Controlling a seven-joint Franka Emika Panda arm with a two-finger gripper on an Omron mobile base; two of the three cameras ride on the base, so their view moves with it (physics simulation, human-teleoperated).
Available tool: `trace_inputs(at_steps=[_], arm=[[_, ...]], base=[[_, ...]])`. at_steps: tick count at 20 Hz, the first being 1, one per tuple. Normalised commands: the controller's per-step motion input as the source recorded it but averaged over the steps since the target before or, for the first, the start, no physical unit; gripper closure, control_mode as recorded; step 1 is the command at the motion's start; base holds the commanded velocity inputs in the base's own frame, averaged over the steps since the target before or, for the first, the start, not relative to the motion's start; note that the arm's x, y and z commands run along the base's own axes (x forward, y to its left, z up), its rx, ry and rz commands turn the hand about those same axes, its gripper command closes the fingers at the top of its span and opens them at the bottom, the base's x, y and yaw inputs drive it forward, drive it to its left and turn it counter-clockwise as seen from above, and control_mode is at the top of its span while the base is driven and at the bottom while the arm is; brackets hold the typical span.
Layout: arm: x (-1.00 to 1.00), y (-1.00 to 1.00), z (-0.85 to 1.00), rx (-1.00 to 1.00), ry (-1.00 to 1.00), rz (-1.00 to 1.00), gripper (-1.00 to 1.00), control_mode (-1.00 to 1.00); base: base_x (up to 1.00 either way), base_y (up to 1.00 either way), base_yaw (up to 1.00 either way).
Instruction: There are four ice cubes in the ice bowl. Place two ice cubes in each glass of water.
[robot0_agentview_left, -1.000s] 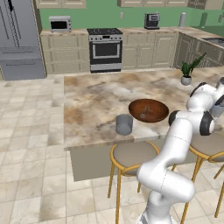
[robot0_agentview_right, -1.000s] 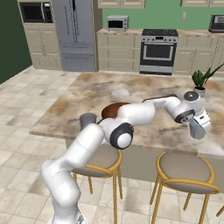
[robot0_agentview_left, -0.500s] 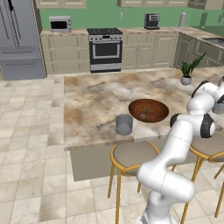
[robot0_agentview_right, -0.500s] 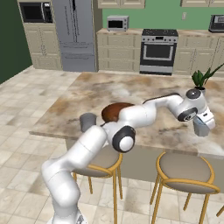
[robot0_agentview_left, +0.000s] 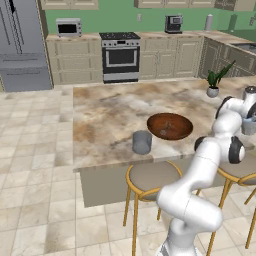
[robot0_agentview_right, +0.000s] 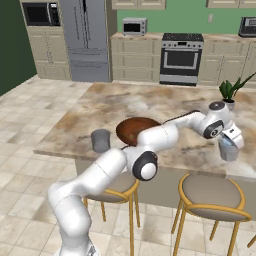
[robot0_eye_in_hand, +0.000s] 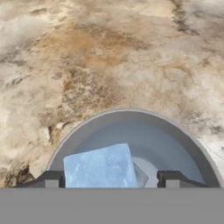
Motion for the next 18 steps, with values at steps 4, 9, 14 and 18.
trace_inputs(at_steps=[4, 9, 14, 18], arm=[[0.04, -0.04, -0.48, 0.25, 0.01, 0.0, -1.0, -1.0], [0.04, -0.32, -0.35, 0.48, -0.04, 0.0, -1.0, -1.0], [0.02, -0.09, 0.01, 0.39, -0.11, 0.0, 1.0, -1.0], [0.02, 0.0, 0.17, 0.31, -0.18, 0.0, 1.0, -1.0]], base=[[0.0, 0.0, 0.0], [0.0, 0.0, 0.0], [0.0, 0.0, 0.0], [0.0, 0.0, 0.0]])
